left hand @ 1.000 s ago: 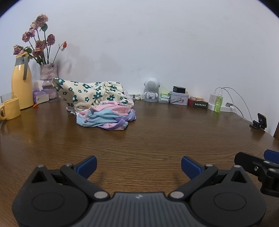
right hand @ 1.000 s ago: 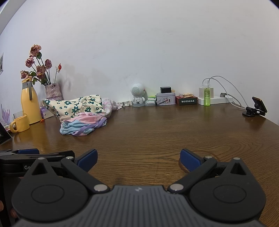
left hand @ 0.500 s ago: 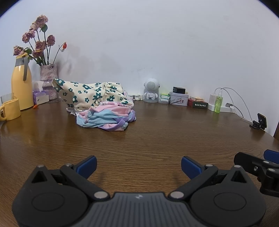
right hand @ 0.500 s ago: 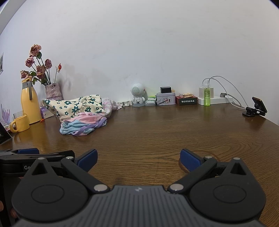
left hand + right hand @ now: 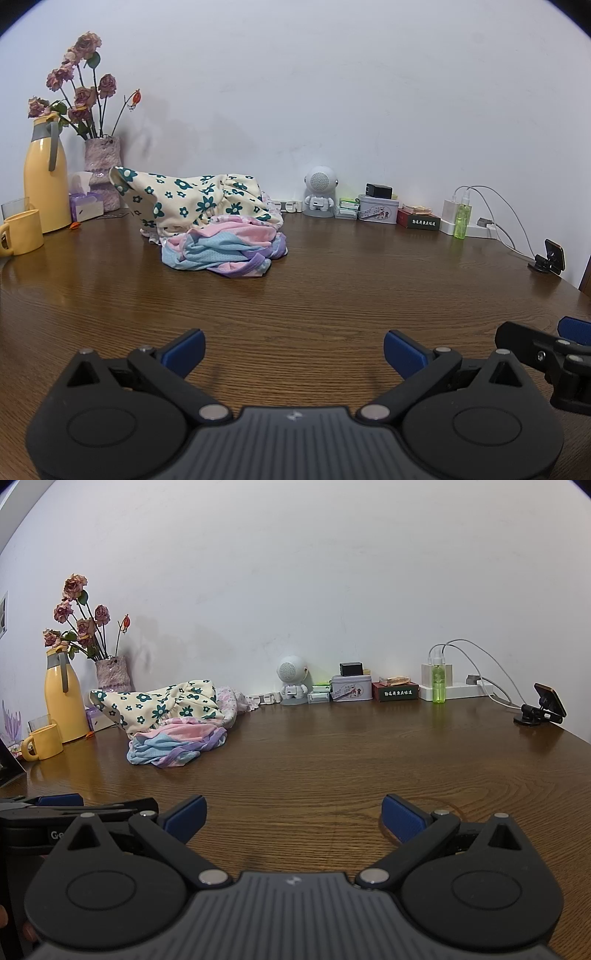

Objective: Fold clothes

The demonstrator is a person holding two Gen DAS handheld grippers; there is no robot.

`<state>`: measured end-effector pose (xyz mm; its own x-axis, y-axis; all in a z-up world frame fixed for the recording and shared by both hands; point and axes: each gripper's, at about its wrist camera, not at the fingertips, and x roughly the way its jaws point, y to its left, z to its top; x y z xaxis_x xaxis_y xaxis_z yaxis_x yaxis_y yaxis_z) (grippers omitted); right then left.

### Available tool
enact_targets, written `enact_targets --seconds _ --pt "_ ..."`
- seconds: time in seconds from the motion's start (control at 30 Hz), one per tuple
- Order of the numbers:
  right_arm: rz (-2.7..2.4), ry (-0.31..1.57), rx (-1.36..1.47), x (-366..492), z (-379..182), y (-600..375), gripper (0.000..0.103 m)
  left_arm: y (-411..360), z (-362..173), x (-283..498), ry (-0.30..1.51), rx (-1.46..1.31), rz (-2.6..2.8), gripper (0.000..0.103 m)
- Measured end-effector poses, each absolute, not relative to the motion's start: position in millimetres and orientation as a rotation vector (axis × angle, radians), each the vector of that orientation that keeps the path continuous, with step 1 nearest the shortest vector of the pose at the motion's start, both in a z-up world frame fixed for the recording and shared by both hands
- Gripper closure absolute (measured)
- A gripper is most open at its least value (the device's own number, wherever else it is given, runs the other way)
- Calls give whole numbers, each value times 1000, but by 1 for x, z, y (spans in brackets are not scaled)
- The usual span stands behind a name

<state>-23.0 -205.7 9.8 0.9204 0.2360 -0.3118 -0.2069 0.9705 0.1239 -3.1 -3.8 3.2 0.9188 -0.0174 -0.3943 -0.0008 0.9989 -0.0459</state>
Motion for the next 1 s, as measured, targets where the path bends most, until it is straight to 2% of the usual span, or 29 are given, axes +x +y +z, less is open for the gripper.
enact_targets --seconds 0.73,1.0 --pt "229 339 95 -23 10 -208 0 -1 3 -2 409 -55 -24 0" --pt "370 417 96 -4 48 -203 0 28 31 4 392 -105 -47 0"
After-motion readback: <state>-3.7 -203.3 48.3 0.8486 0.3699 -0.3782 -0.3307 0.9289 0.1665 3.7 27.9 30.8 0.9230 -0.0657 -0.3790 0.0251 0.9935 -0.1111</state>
